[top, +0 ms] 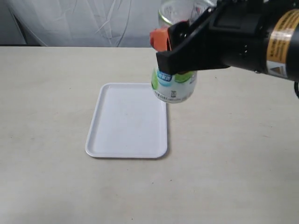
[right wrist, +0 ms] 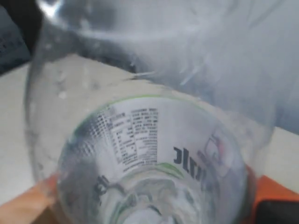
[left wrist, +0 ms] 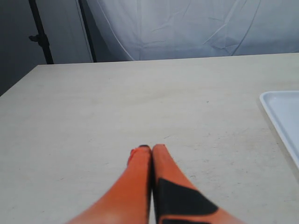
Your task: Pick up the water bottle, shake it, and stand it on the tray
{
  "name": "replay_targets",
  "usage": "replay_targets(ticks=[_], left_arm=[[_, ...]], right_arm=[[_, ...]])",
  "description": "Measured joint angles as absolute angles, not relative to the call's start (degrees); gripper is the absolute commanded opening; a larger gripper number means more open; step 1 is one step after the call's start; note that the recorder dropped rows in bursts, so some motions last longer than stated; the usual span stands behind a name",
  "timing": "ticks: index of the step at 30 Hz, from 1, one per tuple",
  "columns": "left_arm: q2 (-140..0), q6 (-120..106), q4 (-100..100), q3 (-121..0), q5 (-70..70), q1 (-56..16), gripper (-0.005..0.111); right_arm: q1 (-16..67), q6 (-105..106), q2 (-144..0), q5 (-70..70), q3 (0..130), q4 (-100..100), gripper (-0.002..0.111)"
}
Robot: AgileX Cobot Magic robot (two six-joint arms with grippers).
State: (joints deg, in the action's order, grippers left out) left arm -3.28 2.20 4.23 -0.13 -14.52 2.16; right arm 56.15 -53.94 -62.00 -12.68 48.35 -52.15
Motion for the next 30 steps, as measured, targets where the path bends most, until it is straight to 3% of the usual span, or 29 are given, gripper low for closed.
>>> replay_targets(ticks=[5, 13, 25, 30], left_arm=[[-3.28, 2.20, 4.23, -0.13, -14.52, 2.16, 0.000], [-3.28, 2.20, 4.23, -0.13, -14.52, 2.16, 0.000], [-3.28, 2.20, 4.23, -0.13, -14.52, 2.16, 0.000], [-3.28, 2.20, 4.23, -0.13, -14.52, 2.16, 0.000]], right_arm=[[56.18, -53.96, -62.77, -13.49, 47.18, -50.24, -0.001], [56.18, -53.96, -78.35, -10.16, 39.44, -45.65, -0.001], [56.18, -53.96, -63.97, -8.02, 49.35, -45.71, -0.001], [56.18, -53.96, -65.69, -11.56, 47.61, -45.71, -0.001]])
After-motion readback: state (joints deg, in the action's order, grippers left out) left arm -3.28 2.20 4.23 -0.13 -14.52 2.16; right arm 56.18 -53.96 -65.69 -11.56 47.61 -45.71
